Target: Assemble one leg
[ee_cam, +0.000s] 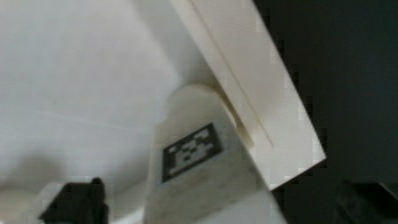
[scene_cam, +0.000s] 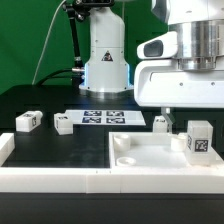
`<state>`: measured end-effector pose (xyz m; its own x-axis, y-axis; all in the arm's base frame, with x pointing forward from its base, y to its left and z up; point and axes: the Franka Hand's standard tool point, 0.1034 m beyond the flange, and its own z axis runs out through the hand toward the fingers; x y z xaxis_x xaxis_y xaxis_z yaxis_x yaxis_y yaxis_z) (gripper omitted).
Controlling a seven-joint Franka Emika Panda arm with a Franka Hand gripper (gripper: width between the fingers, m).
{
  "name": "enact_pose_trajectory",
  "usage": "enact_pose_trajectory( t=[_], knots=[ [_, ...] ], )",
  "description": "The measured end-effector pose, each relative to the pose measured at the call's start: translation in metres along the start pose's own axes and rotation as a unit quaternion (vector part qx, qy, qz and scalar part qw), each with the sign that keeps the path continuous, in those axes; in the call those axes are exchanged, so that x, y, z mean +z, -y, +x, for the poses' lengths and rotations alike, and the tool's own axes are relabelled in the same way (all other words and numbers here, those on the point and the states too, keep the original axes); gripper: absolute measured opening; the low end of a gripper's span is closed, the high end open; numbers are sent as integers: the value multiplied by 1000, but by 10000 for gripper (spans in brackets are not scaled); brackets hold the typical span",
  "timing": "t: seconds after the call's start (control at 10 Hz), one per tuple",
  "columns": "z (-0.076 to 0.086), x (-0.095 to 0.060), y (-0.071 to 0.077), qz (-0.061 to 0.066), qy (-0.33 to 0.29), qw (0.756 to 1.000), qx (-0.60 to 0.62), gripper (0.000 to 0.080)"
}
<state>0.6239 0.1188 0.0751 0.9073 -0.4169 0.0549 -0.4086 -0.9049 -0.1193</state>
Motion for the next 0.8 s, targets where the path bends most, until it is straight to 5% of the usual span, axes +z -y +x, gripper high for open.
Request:
enact_pose_trajectory(
  t=[0.3, 0.5, 0.6, 0.7, 0.8],
  knots=[
    [3, -1, 0, -12, -8, 987, -158, 648],
    [3, -1, -1, -12, -8, 988, -156, 619],
    [3, -1, -1, -11, -8, 988, -155, 441],
    [3, -1, -1, -11, -8, 990, -142, 441],
    [3, -1, -1, -10, -9, 991, -135, 289]
  ],
)
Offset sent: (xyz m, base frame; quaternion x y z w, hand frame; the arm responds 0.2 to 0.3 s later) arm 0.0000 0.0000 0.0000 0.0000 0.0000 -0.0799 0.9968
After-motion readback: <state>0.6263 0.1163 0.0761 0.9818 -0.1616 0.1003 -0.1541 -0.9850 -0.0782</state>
